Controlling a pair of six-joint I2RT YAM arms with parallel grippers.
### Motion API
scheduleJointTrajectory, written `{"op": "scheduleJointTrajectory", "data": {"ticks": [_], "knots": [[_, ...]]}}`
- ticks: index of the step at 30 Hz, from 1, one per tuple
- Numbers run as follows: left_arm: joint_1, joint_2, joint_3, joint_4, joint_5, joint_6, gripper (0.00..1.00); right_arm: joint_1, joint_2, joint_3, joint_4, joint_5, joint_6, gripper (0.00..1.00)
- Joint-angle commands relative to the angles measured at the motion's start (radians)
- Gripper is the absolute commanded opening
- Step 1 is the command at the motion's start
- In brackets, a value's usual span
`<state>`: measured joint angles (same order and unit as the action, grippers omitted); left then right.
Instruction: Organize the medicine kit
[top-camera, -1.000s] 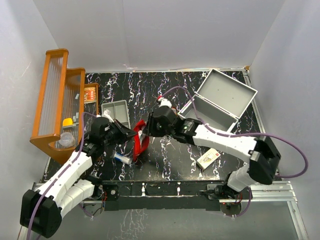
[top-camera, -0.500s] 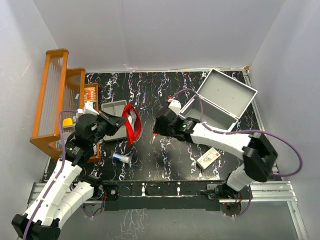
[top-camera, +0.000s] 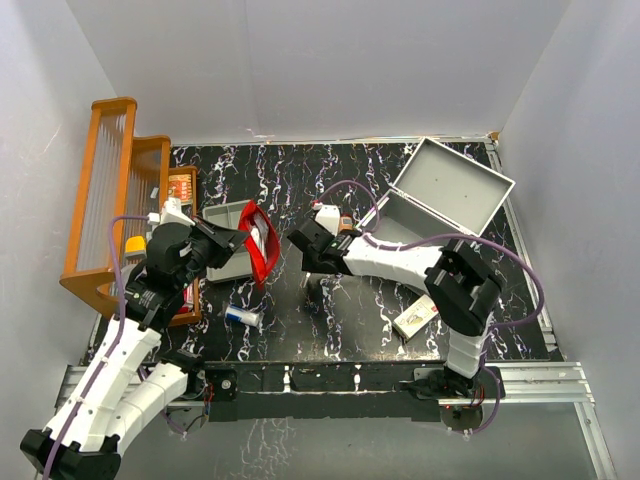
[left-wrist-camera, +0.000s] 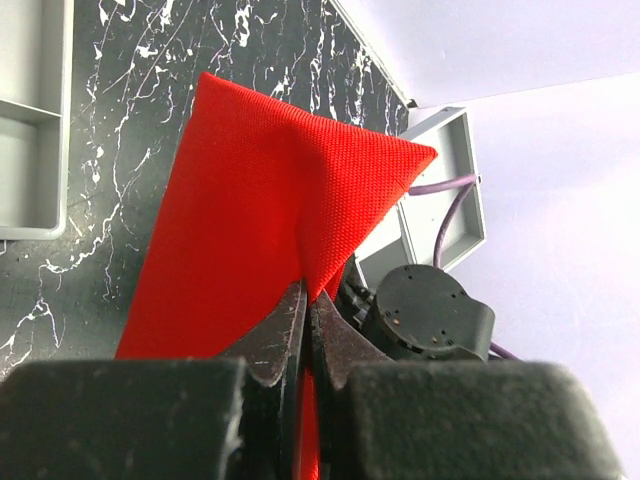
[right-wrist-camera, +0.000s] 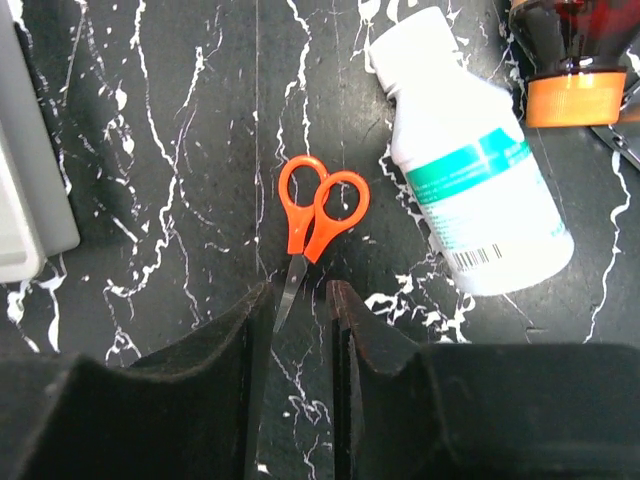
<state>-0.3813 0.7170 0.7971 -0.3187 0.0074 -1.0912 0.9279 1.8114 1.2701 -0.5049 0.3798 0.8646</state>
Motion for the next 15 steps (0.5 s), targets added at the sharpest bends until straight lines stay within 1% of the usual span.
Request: {"op": "scheduleJointTrajectory", "data": {"ticks": [1, 5, 7, 11, 15], "knots": [[0.005, 0.003, 0.002, 0.03, 0.025, 0.008, 0.0, -0.025, 0.041, 0.067, 0.017, 0.049, -0.009, 0.24], [0.005, 0.01, -0.004, 0.025, 0.03, 0.012, 0.0, -0.045, 0.081, 0.093, 0.004, 0.061, -0.009, 0.22], [0.005, 0.008, -0.002, 0.02, 0.018, 0.027, 0.0, -0.07, 0.094, 0.102, 0.003, 0.019, -0.034, 0.21], [0.005, 0.014, 0.061, -0.053, -0.058, 0.107, 0.0, -0.088, 0.119, 0.138, 0.007, -0.02, -0.084, 0.2], [0.005, 0.025, 0.09, -0.085, -0.075, 0.135, 0.0, -0.087, 0.16, 0.182, -0.043, -0.003, -0.1, 0.21]]}}
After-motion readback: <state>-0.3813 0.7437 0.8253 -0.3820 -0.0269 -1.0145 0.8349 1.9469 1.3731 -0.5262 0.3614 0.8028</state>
